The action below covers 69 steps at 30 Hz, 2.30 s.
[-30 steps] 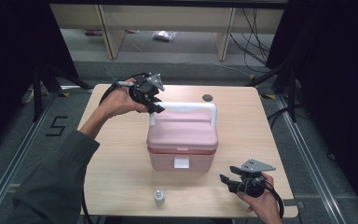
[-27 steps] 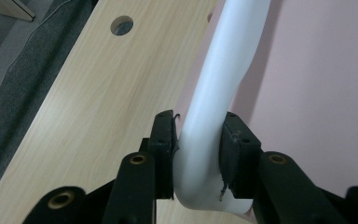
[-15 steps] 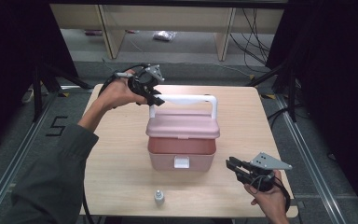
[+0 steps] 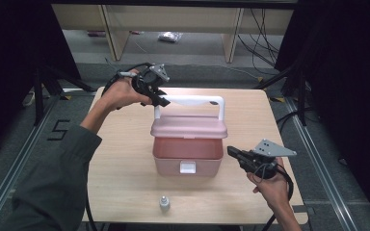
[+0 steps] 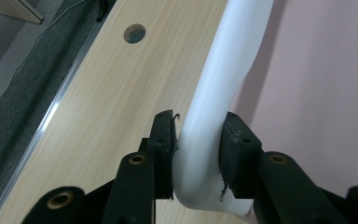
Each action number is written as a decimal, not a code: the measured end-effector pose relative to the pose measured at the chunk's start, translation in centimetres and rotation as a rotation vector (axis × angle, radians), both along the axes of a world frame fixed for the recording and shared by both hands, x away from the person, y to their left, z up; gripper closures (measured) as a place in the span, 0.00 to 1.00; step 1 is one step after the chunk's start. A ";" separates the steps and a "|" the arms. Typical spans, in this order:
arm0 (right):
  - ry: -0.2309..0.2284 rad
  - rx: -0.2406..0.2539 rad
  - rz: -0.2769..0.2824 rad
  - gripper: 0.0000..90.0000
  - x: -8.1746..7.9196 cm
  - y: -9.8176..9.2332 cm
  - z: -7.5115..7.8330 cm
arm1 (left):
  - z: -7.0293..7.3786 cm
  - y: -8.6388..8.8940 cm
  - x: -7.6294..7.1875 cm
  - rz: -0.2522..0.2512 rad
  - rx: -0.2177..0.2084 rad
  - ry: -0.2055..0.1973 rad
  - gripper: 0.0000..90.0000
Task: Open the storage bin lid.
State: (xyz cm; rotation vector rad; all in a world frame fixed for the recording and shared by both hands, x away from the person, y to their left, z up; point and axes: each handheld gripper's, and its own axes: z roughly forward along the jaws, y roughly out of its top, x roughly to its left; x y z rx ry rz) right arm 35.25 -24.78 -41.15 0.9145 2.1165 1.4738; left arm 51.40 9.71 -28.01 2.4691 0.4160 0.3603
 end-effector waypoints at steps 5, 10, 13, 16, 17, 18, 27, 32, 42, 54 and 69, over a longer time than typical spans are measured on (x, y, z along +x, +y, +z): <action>-0.025 0.016 0.031 1.00 1.4 0.8 -0.1 | 0.0 0.0 0.0 0.000 0.001 0.002 0.76; -0.026 0.018 0.017 1.00 2.0 1.1 0.3 | 0.0 0.0 0.0 -0.002 0.002 0.002 0.76; -0.045 0.021 0.025 1.00 2.5 1.2 0.5 | 0.0 0.0 0.0 0.000 0.002 0.001 0.76; -0.032 0.015 0.040 1.00 2.8 1.2 0.8 | 0.0 0.0 -0.1 0.000 0.004 0.000 0.75; -0.032 0.015 0.040 1.00 2.8 1.2 0.8 | 0.0 0.0 -0.1 0.002 0.002 0.000 0.75; -0.043 0.024 0.038 1.00 3.0 1.3 0.9 | 0.0 0.0 0.0 0.004 0.002 -0.001 0.75; -0.044 0.030 0.039 1.00 3.1 1.9 1.3 | -0.4 0.5 0.1 0.064 -0.033 0.006 0.58; -0.065 0.000 0.039 1.00 3.4 1.8 1.5 | 0.1 2.4 0.2 0.156 -0.119 0.007 0.44; -0.041 0.009 0.031 1.00 3.5 1.9 1.7 | -0.3 6.1 -1.5 0.272 -0.121 0.032 0.38; -0.042 -0.004 0.021 1.00 3.7 1.8 2.0 | -4.0 9.5 -4.2 0.370 -0.155 0.109 0.35; -0.070 0.015 0.006 1.00 4.3 2.1 2.9 | -8.6 7.5 -7.3 0.377 -0.306 0.152 0.31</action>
